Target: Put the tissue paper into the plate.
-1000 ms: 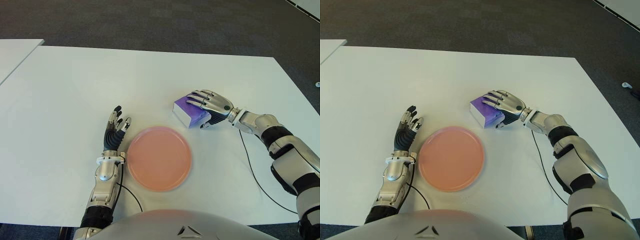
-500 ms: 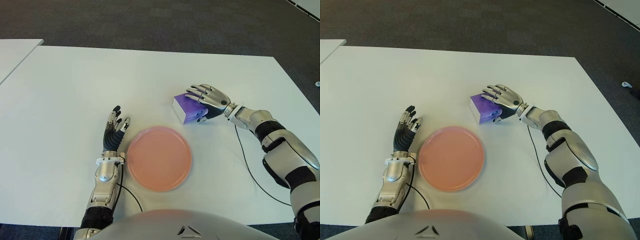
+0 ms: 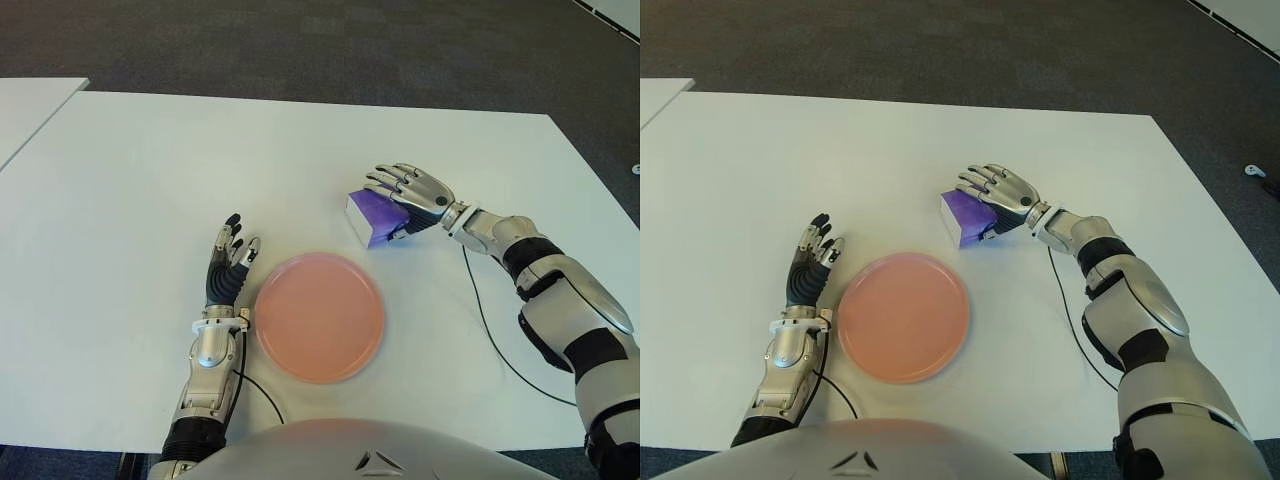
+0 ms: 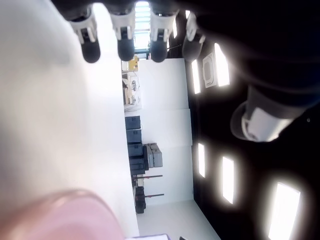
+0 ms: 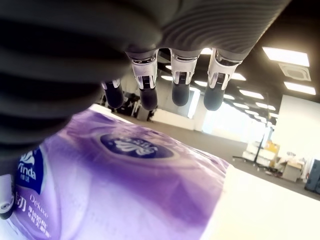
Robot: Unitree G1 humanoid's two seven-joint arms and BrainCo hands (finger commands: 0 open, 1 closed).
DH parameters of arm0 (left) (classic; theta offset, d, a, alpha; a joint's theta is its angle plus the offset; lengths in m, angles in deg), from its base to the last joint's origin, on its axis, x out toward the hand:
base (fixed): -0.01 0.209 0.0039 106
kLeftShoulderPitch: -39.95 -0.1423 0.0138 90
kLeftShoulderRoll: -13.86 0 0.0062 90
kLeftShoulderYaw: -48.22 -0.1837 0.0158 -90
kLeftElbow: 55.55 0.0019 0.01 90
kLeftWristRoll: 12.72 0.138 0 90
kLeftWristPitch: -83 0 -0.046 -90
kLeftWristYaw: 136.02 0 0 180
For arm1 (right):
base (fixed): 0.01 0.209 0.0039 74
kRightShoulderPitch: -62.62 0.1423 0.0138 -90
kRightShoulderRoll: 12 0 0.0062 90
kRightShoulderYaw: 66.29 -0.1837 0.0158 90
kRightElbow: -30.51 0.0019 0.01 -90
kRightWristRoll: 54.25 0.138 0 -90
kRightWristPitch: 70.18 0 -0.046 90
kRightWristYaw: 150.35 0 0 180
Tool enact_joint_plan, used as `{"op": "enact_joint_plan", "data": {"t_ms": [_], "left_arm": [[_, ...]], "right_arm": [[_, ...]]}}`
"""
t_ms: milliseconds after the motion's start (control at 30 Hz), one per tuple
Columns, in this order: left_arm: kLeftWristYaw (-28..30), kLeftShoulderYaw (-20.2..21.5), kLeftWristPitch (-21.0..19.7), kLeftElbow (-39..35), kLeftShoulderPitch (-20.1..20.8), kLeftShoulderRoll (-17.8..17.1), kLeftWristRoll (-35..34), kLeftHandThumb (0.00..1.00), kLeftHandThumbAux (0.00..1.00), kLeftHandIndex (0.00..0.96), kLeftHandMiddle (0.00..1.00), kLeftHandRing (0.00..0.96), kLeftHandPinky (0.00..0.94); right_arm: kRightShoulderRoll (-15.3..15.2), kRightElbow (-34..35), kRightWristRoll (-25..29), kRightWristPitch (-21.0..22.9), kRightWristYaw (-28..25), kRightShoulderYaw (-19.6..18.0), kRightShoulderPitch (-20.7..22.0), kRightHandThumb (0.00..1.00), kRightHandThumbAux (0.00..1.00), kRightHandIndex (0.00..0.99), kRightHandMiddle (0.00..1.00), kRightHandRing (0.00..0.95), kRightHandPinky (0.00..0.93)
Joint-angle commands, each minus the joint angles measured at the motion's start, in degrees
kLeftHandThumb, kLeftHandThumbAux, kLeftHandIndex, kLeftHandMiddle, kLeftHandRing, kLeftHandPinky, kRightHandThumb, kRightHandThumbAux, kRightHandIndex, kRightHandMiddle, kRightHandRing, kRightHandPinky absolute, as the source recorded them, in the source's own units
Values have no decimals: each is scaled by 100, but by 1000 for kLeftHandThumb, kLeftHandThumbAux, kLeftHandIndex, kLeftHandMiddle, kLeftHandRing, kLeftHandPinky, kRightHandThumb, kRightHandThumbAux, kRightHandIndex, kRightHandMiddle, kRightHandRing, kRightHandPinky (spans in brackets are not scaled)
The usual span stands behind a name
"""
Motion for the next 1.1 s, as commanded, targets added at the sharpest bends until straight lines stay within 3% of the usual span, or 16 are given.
{"op": "enact_joint_plan", "data": {"t_ms": [33,1100], "left_arm": [[-90,-27,-10,5,-86,45,91,0,476,0,0,0,0],[-251,-70,-9,-112,-263,127,250,0,477,0,0,0,0]], "right_arm": [[29,-28,80,0,0,36,29,505,495,0,0,0,0],[122,-66,346,-105,-267,69,-18,528,516,0,0,0,0]]}}
